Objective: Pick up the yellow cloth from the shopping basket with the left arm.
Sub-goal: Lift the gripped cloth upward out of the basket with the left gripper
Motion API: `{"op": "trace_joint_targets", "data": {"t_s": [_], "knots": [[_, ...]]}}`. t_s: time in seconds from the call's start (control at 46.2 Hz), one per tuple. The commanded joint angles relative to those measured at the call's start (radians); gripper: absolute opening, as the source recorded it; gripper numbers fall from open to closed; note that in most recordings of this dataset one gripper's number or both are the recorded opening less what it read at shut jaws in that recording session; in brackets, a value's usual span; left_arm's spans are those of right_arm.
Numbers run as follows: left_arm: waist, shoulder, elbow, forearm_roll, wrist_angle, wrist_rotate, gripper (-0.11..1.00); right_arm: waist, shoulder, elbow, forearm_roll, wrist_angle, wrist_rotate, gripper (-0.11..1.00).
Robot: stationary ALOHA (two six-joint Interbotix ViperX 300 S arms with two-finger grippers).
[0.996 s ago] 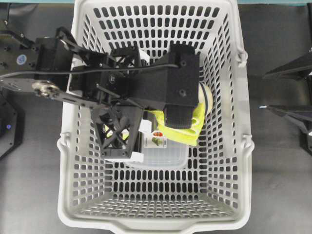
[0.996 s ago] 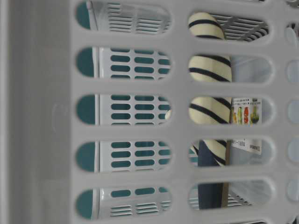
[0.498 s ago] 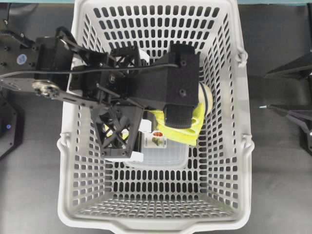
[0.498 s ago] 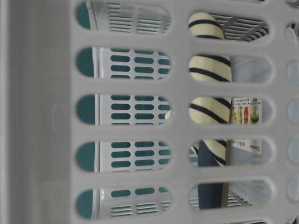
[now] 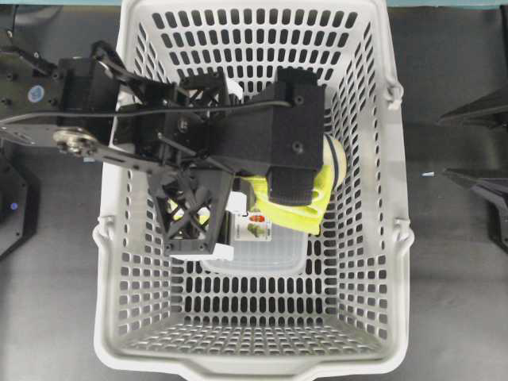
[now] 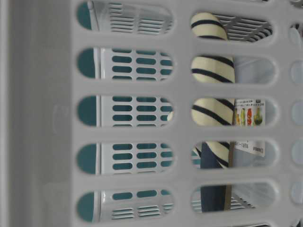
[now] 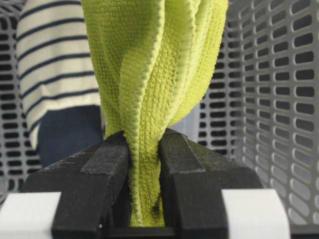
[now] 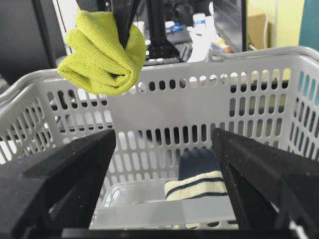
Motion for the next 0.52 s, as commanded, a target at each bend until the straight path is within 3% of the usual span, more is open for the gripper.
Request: {"op": "trace_joint_targets", "data": {"t_s": [0.0, 0.498], "knots": [[0.005, -0.02, -0.017, 0.003, -0.002, 0.0, 0.11, 0.0, 0.003, -0.008, 0.002, -0.005, 0.002, 0.75], [0.002, -0.006, -0.012, 0.003, -0.002, -0.003, 0.11, 0.011, 0.003, 0.0, 0.005, -0.003, 0.003, 0.75]]}}
